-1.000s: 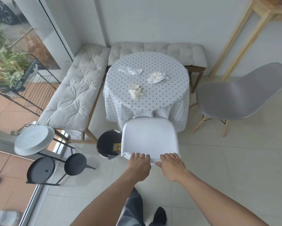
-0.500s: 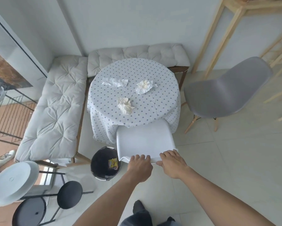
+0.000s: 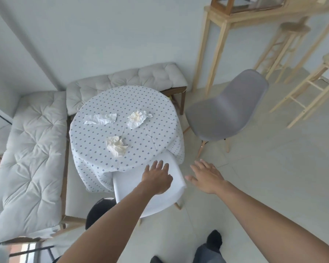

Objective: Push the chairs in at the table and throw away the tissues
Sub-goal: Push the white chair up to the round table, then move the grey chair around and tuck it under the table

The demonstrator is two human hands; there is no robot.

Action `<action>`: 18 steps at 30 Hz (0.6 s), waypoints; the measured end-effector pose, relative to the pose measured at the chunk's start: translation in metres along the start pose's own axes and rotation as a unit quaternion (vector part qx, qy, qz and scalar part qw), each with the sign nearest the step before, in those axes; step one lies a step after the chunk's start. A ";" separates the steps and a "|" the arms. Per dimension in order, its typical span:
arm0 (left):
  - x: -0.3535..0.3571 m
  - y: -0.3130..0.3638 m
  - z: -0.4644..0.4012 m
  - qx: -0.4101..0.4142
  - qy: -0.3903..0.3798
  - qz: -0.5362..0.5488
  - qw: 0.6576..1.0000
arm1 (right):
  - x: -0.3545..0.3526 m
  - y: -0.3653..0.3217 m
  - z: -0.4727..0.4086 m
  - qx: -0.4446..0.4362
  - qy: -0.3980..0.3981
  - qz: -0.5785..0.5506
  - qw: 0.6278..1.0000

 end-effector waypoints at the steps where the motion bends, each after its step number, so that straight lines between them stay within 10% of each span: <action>1: -0.009 0.011 -0.012 0.006 0.003 -0.007 1.000 | -0.007 0.017 -0.001 0.008 0.007 -0.002 1.000; 18: -0.129 0.261 -0.228 0.009 0.048 -0.033 0.998 | -0.154 0.347 -0.041 0.055 0.077 0.024 0.995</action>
Point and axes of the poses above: each hand's wrist, its own z-axis away from the middle knuckle, its own x-axis out of the palm, y = z × x, the point moved 2 cm from there along -z, towards the middle knuckle, and after that the axes turned 3 degrees about z, right-handed, at the moved point
